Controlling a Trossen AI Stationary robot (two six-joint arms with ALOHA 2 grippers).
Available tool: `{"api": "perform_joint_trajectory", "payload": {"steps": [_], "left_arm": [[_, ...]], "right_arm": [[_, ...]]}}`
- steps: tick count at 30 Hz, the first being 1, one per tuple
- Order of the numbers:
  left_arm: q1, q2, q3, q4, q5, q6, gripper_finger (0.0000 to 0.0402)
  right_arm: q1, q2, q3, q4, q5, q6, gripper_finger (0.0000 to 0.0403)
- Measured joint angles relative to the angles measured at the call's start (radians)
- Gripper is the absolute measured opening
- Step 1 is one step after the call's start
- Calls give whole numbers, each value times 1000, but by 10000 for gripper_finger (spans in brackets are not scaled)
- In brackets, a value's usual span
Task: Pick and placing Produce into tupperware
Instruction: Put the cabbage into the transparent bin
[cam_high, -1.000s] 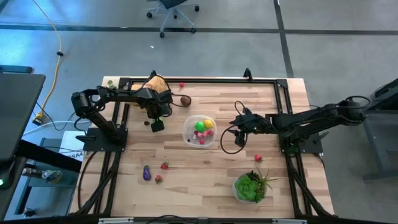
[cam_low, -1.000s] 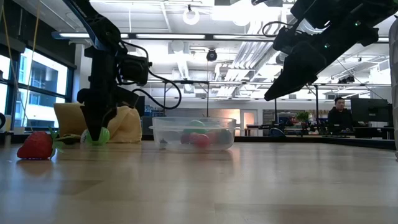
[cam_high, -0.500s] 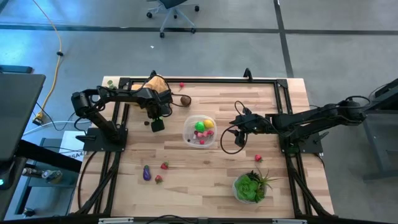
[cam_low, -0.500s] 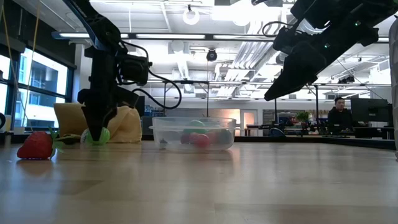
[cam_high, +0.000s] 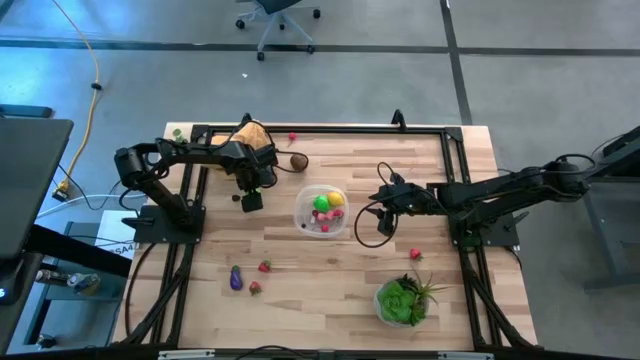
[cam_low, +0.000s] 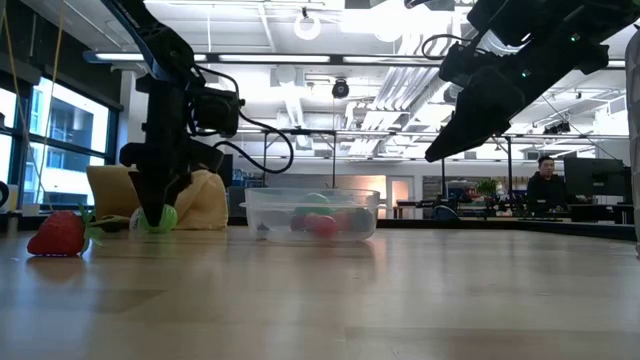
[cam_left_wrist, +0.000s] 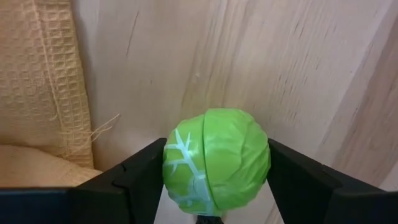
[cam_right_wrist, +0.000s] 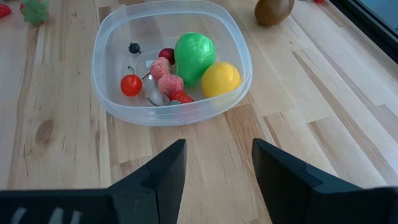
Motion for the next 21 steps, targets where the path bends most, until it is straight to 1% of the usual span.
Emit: {"api": "perform_joint_trajectory", "payload": {"steps": [6, 14, 21], "left_arm": [[0, 0, 0, 8, 9, 35, 219], [0, -3, 16, 11, 115, 67, 238], [0, -3, 78, 10, 161, 79, 223]], "right_arm": [[0, 0, 0, 0, 0, 0, 176], [0, 0, 0, 0, 0, 0, 176], [0, 0, 0, 0, 0, 0, 176]]}}
